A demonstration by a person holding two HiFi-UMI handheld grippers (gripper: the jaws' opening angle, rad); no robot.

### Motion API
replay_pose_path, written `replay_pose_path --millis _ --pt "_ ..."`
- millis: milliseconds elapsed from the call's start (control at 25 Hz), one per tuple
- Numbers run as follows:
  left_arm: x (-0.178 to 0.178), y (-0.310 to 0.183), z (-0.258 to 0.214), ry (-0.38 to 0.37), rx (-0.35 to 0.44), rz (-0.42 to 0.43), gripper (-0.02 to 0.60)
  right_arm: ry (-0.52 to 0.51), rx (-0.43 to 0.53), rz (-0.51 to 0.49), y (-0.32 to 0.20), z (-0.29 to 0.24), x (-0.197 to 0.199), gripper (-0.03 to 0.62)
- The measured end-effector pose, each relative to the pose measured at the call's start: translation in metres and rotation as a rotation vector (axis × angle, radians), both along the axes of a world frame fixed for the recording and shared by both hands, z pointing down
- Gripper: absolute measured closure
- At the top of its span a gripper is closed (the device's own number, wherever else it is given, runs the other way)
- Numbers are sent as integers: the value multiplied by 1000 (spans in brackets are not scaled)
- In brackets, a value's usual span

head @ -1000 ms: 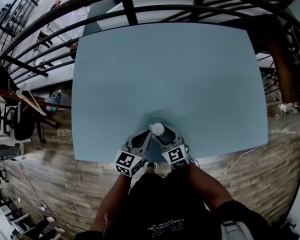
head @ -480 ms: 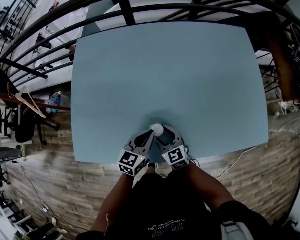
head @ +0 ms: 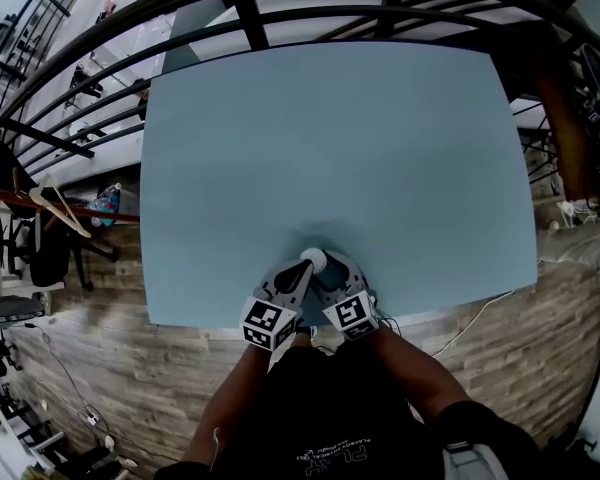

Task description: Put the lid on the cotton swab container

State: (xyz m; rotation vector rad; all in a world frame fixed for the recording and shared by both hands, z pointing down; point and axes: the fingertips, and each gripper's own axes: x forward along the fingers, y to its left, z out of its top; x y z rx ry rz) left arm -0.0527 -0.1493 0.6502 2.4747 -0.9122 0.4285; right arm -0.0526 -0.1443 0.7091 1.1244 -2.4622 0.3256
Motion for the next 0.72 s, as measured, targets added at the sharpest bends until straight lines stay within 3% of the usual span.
replay_pose_path --millis 720 --pt "6 2 14 -106 76 20 571 4 -1 -11 3 2 2 342"
